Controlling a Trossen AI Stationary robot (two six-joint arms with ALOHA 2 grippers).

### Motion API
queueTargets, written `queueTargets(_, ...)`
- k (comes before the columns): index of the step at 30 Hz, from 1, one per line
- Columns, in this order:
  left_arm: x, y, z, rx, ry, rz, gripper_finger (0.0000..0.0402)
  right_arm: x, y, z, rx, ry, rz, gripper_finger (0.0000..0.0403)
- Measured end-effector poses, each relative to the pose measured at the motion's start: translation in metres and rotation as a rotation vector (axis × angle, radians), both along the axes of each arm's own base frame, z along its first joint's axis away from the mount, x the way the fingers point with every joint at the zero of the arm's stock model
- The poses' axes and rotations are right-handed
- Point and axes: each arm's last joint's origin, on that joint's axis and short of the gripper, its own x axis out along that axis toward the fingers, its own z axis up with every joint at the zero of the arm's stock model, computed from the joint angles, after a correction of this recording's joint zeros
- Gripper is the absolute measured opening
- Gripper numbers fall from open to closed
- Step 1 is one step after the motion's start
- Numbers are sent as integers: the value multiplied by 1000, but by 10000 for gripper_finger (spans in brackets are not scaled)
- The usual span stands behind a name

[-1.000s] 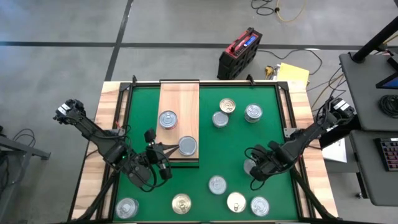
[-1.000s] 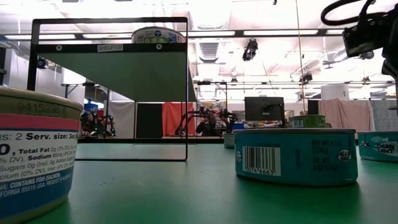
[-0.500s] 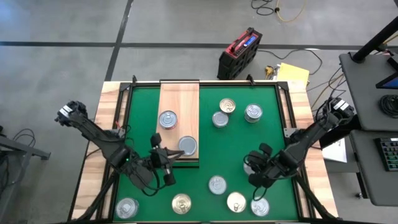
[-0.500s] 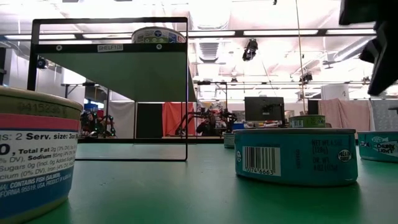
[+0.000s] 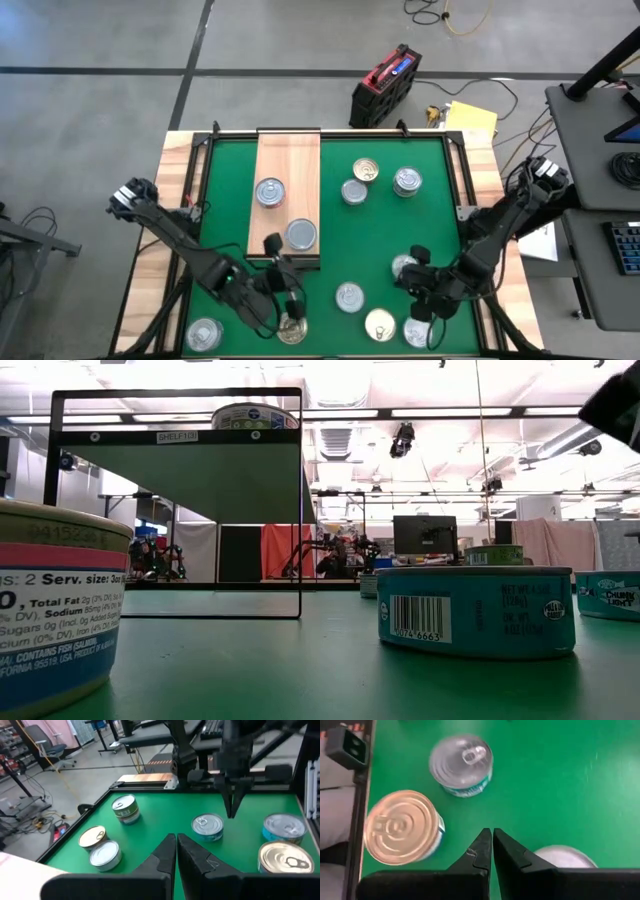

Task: Stack canned seafood by type on shelf
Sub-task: Put the blue and pink tuna can on the shelf

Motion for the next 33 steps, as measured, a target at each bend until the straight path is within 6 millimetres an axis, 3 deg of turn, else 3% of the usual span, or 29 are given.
queueTargets(15, 57, -47, -16, 107, 159, 6, 0, -2, 29, 3, -80, -187, 201, 9)
queueTargets(25, 79, -66, -26, 136, 216, 9, 0, 16, 54, -33, -140, -201, 324, 9)
queueTargets(33, 87, -75, -32, 149, 240, 1, 0, 22, 62, -59, -176, -170, 336, 9)
